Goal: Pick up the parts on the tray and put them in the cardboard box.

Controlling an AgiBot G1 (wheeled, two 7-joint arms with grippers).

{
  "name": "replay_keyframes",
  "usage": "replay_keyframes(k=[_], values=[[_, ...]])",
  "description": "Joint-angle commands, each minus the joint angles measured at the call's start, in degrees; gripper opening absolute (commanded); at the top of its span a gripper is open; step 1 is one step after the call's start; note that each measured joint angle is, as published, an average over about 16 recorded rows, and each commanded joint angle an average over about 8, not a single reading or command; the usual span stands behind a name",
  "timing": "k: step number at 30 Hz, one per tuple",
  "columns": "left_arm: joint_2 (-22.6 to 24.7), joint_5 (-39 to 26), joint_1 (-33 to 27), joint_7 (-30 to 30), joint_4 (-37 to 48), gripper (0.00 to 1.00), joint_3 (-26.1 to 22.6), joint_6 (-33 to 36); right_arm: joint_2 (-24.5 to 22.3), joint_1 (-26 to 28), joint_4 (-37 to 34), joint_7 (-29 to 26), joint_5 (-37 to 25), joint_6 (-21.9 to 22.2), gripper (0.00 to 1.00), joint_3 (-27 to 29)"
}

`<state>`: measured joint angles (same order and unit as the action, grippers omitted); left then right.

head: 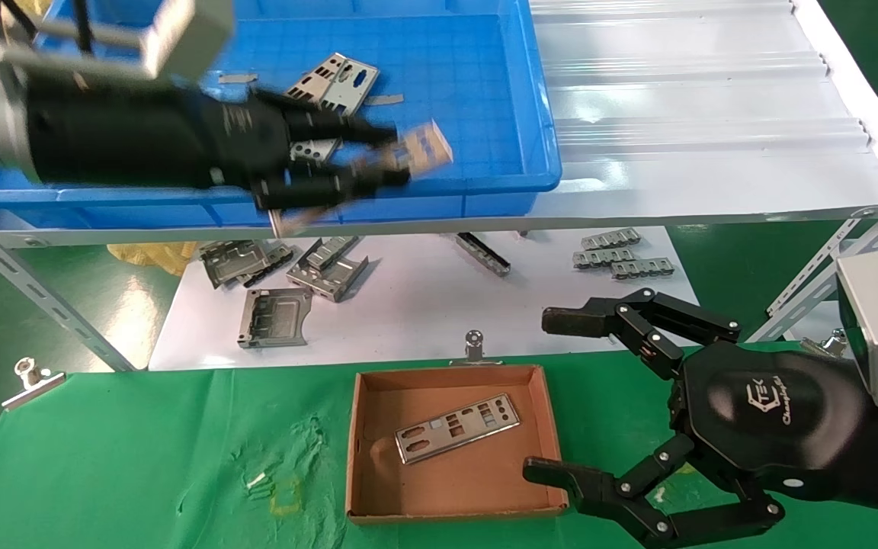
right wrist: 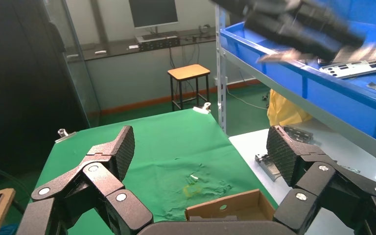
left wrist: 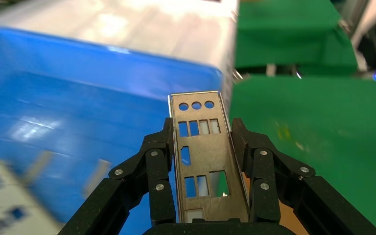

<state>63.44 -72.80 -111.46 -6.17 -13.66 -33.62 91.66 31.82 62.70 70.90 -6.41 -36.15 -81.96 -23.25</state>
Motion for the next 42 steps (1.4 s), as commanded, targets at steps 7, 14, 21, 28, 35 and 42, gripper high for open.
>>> replay_keyframes(k=[7,14,21,28,35,42], values=[[-1.53,4.21,11.11,-0.06,-14.89,0.00,-7.94,-0.63,0.00,0.00,0.00,0.00,0.00,0.00,1.00,0.00],[2.39,1.80,17.68,-5.84,-15.76,0.00,-11.61,-7.81,0.00,0.00,0.00,0.00,0.00,0.00,1.00,0.00],[7.22,-0.76,22.06,-12.41,-11.86,0.00,-12.97,-13.90,0.00,0.00,0.00,0.00,0.00,0.00,1.00,0.00],[10.31,-1.40,24.28,-17.35,-8.11,0.79,-13.16,-17.65,0.00,0.00,0.00,0.00,0.00,0.00,1.00,0.00],[12.15,-0.28,24.99,-21.82,-5.14,1.00,-12.15,-20.49,0.00,0.00,0.00,0.00,0.00,0.00,1.00,0.00],[12.89,0.50,24.24,-24.32,-3.07,1.00,-11.69,-21.72,0.00,0.00,0.00,0.00,0.00,0.00,1.00,0.00]])
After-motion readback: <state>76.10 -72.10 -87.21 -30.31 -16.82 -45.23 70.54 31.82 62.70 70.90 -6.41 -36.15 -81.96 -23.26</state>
